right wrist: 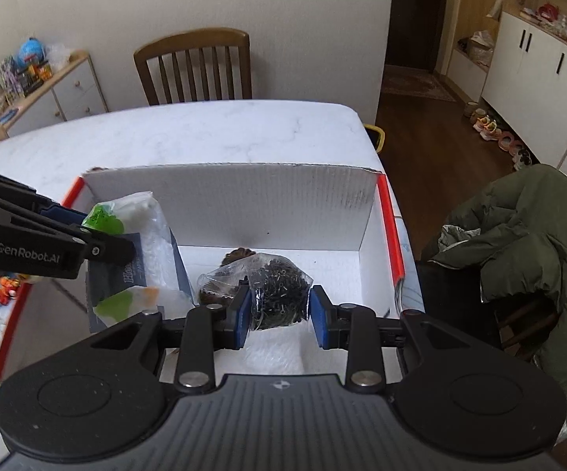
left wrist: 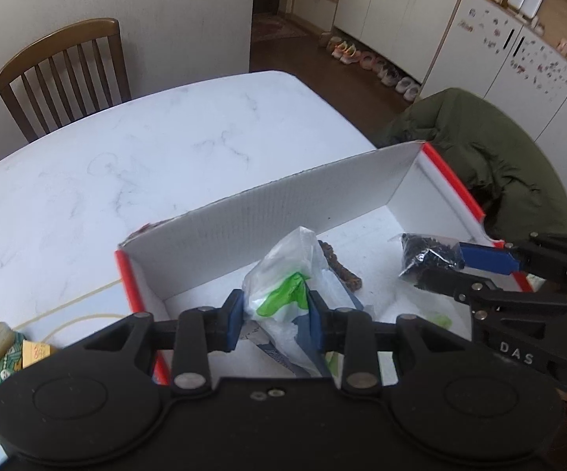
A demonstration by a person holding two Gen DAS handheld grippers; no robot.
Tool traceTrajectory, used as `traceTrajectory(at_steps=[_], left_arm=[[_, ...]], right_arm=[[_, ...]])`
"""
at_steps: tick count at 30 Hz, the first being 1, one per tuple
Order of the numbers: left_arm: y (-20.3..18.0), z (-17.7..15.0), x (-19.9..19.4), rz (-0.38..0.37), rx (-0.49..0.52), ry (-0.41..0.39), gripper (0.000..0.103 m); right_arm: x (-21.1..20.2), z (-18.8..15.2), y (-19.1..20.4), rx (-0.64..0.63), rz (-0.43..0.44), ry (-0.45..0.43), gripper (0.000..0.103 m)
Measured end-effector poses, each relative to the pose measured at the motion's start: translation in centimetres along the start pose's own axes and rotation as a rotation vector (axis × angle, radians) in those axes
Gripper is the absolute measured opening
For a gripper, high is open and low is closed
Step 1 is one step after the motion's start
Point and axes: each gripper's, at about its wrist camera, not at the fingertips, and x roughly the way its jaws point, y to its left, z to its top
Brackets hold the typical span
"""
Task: Organize objects
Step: 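Lift the black bag and white snack bag and carry both over the red box, then lower into the box and open the right tool while the left tool opens too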
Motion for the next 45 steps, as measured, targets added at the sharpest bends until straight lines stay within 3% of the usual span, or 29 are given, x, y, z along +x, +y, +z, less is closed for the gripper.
traceTrajectory(at_steps=[12,22,29,33,36,40,45], left_arm=[[-1.1,1.9,4.1,0.067,0.002,0.061,0.032],[-1.4,2.2,6.9,0.104,0.016,0.118,0.034],[-1.0,2.1,8.0,0.118,-0.013,0.148,0.039],[-1.0,1.9,8.0,0.111,-0.016,0.155,0.051],[-1.1,1.8,7.8,0.105,-0.014,0.145,0.059],[-1.1,1.6,7.0,0.101,-0.019,0.13,0.064],[-1.1,1.4,5.7,0.078,-0.029,0.099,0.067]], right_arm=[[5.0,0.7,0.1,-0.041,-0.014,0.106,0.031],[6.4,0.8,-0.3,-0.051,-0.013,0.158,0.031],[5.9,0.7,-0.3,-0.074,0.007,0.146,0.031],[5.2,0.5,-0.5,-0.076,0.022,0.138,0.032],[4.6,0.3,-0.7,-0.081,0.027,0.124,0.039],[3.6,0.1,-0.8,-0.082,0.04,0.108,0.041],[1.8,0.2,-1.0,-0.073,0.069,0.082,0.05]])
